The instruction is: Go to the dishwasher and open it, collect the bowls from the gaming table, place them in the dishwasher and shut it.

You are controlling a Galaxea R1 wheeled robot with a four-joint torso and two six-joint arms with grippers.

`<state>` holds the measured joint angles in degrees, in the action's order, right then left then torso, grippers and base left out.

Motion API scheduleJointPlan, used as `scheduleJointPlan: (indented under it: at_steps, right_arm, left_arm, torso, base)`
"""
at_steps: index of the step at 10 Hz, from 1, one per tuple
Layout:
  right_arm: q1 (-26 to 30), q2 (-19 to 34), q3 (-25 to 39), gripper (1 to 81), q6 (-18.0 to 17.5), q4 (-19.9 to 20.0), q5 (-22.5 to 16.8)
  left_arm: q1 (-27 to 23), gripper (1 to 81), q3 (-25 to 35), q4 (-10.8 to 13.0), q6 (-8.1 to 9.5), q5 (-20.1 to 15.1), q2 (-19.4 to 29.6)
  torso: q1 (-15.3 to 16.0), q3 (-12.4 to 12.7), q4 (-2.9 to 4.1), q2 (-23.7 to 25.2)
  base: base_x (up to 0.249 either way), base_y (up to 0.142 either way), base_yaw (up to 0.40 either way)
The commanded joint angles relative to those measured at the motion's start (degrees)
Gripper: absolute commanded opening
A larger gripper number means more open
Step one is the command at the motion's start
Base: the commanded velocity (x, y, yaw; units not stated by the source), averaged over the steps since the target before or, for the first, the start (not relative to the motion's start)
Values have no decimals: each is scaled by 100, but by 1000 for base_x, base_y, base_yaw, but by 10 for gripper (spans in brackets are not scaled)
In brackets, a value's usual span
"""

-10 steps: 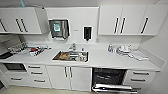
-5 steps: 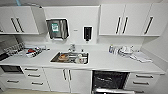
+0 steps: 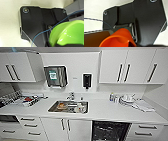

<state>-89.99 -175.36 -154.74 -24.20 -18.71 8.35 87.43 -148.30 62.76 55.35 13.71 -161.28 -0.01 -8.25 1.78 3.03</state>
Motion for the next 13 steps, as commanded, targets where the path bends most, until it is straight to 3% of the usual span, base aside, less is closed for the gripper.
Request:
scheduleJointPlan:
  at_steps: [1, 5, 13]
  right_arm:
    - [196, -1, 41, 10, 12, -54, -264]
    - [196, 7, 32, 10, 12, -62, -264]
    - [205, 7, 41, 10, 12, -71, -264]
  left_arm:
    - [-213, 10, -6, 35, -6, -159, 96]
    - [-204, 10, -6, 17, -6, -150, 96]
    - [-195, 10, 2, 26, -6, -150, 113]
  torso:
    - [1, 0, 0, 0]
    - [1, 0, 0, 0]
    - [1, 0, 0, 0]
  base:
    - [133, -65, 0]
    - [133, -65, 0]
    - [117, 0, 0]
